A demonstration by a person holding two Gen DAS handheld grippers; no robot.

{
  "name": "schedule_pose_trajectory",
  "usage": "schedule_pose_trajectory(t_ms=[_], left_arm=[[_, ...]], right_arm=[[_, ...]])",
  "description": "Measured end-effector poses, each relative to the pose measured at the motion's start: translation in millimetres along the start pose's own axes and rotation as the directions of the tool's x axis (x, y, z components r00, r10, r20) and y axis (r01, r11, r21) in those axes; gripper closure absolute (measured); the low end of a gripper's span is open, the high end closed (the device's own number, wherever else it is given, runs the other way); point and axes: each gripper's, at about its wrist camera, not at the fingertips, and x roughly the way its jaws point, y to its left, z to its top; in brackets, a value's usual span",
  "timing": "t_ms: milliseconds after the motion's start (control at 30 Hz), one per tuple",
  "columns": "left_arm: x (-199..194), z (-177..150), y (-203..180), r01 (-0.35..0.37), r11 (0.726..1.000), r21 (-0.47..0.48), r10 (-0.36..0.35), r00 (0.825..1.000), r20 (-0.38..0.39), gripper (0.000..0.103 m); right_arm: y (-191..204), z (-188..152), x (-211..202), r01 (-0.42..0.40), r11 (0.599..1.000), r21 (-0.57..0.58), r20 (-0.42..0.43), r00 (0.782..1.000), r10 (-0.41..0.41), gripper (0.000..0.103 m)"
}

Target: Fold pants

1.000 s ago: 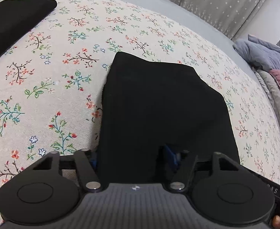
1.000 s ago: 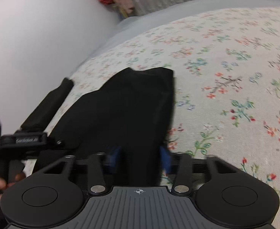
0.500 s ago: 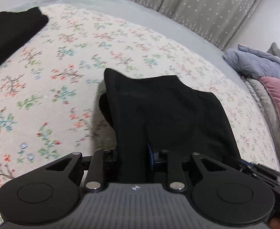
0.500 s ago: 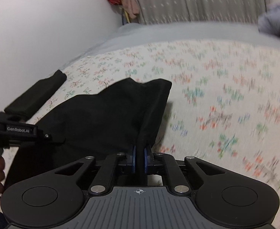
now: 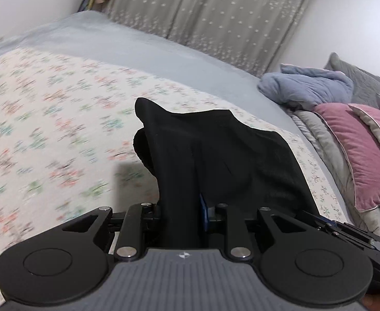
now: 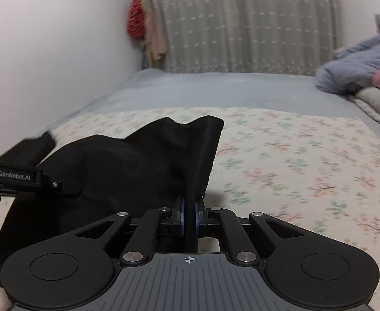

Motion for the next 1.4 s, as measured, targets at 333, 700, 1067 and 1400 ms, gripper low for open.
schedule_pose_trajectory(t_ms=[333, 700, 1067, 1400], left_arm=[[90, -23, -17, -0.122, 0.984, 0.128, 0.133, 0.987, -0.084, 0.075], [88, -25, -15, -0.115, 0.985, 0.131, 0.127, 0.988, -0.088, 0.061], [64, -17, -23, -0.195, 0.961, 0.197, 0.207, 0.978, -0.040, 0.046], [25, -21, -48, -0.079, 0.952, 0.296, 0.054, 0.994, 0.093, 0.047]], right_arm=[[-68, -30, 64, 0.081, 0.981, 0.178, -0.162, 0.985, -0.052, 0.093], [-85, -38, 70, 0.085, 0.954, 0.289, -0.201, 0.979, -0.026, 0.077], [-73, -26, 47, 0.204, 0.970, 0.135, -0.151, 0.971, -0.183, 0.049], [-45, -13, 22, 0.081, 0.996, 0.035, -0.041, 0.996, -0.079, 0.054]])
